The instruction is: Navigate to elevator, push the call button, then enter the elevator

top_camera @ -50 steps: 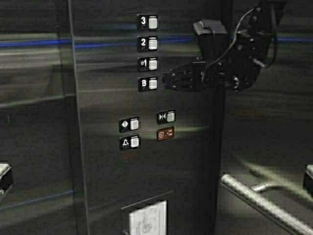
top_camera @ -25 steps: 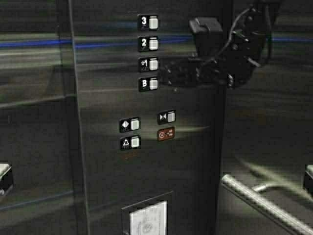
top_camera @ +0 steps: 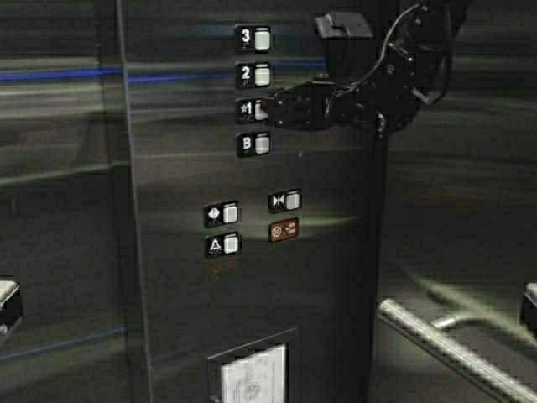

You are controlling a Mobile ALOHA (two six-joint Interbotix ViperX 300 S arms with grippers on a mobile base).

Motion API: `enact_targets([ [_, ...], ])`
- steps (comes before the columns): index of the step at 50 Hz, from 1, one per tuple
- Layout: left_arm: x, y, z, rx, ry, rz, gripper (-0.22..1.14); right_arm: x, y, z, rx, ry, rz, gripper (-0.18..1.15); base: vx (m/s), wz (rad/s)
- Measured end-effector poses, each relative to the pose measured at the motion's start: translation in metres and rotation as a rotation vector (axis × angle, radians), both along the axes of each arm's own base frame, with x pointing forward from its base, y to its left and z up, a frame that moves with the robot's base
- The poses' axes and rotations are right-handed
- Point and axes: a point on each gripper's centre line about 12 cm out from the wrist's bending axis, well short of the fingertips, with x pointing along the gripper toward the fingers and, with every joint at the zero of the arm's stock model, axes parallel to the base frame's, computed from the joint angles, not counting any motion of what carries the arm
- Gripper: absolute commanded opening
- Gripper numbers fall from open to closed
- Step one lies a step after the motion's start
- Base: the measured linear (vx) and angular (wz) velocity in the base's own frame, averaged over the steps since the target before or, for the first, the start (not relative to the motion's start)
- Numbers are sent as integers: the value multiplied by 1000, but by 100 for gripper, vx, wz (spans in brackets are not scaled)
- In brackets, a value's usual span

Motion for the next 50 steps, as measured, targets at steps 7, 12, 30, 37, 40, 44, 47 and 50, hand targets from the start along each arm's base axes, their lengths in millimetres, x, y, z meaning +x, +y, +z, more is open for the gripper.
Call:
enact_targets([
  [7, 0, 0, -1, 2, 4, 1, 2, 1, 1, -1, -3, 2, 1, 6, 0, -1],
  [12, 0, 0, -1, 2, 4, 0, 2, -1, 1, -1, -6, 7, 2, 6, 0, 0],
  [30, 0, 0, 0, -14, 3, 2, 2, -60, -31, 25, -32, 45, -9, 6, 0, 0],
  [37, 0, 0, -1, -15, 4, 0, 2, -74, -38, 42, -18, 30, -13, 6, -1, 2],
  [40, -1, 0, 0, -14, 3, 0, 2, -81, -42, 46, -10, 36, -19, 6, -1, 2],
  [44, -1, 0, 1, -14, 0, 0, 2, -89, -48, 52, 0, 46, -35, 6, -2, 3],
  [47, -1, 0, 1, -15, 0, 0, 2, -96, -53, 58, 10, 60, -47, 6, -3, 4],
  [50, -1, -1, 1, -15, 0, -5, 2, -103, -57, 65, 22, 81, -61, 6, -4, 7],
])
